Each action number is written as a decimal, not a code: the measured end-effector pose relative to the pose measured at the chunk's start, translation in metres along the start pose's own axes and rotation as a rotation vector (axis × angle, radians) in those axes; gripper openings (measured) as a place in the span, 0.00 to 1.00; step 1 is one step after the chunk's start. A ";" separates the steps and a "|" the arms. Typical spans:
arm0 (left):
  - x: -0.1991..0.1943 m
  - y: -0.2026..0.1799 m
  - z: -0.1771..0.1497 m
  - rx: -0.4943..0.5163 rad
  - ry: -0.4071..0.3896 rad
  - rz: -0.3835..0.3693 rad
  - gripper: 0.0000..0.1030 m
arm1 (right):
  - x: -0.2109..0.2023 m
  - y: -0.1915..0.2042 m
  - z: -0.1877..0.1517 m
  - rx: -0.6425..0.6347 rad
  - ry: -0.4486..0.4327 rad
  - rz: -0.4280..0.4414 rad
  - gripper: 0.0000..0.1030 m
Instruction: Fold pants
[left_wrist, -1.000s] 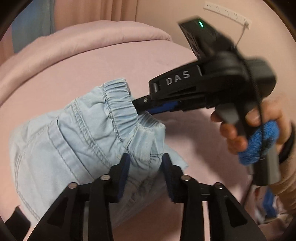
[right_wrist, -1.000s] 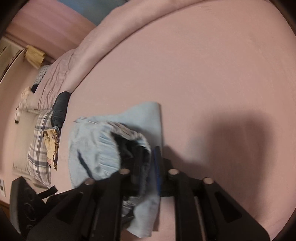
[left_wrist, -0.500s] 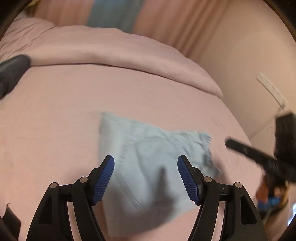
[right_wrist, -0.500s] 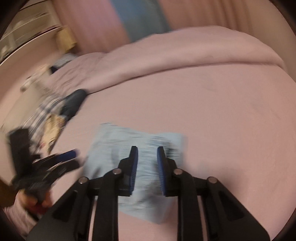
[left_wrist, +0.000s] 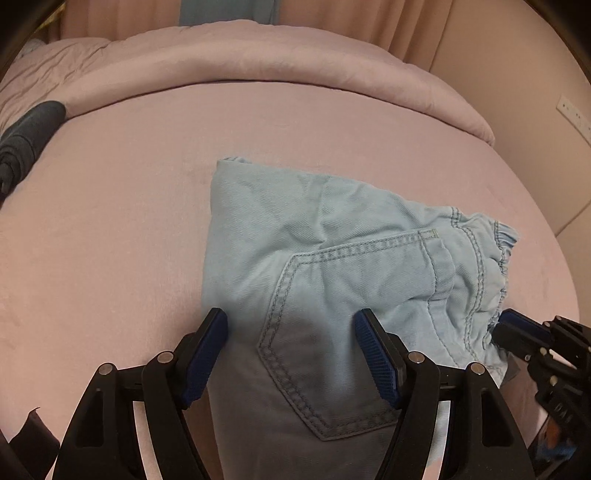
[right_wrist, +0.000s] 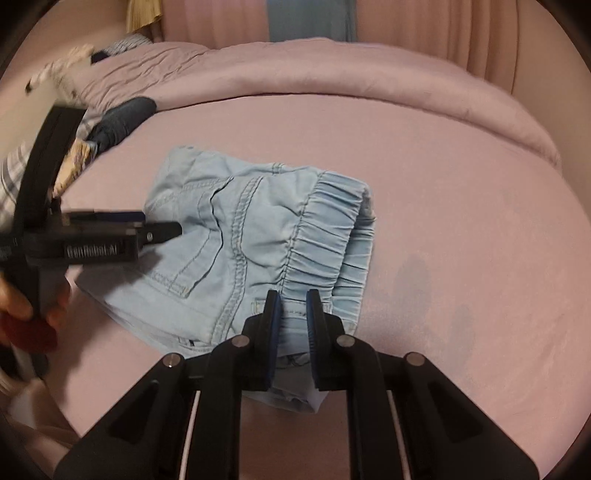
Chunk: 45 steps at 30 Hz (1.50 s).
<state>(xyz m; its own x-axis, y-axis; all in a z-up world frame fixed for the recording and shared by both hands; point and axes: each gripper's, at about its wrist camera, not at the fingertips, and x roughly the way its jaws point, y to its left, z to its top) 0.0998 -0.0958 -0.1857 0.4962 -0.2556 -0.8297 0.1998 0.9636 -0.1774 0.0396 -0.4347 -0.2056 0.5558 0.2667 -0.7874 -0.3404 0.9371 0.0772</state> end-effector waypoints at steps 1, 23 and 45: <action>0.002 0.002 -0.002 0.002 -0.001 0.003 0.69 | -0.002 -0.006 0.003 0.023 0.008 0.019 0.13; -0.055 -0.013 -0.025 0.066 -0.075 -0.026 0.69 | 0.035 0.016 0.067 0.107 -0.016 -0.003 0.23; -0.014 -0.028 -0.039 0.110 0.025 -0.042 0.70 | -0.024 0.015 0.034 0.099 -0.095 0.031 0.28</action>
<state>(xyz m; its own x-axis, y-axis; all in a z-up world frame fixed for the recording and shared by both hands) 0.0542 -0.1164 -0.1899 0.4642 -0.2923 -0.8361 0.3123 0.9374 -0.1544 0.0465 -0.4192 -0.1649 0.6170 0.3113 -0.7228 -0.2843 0.9446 0.1642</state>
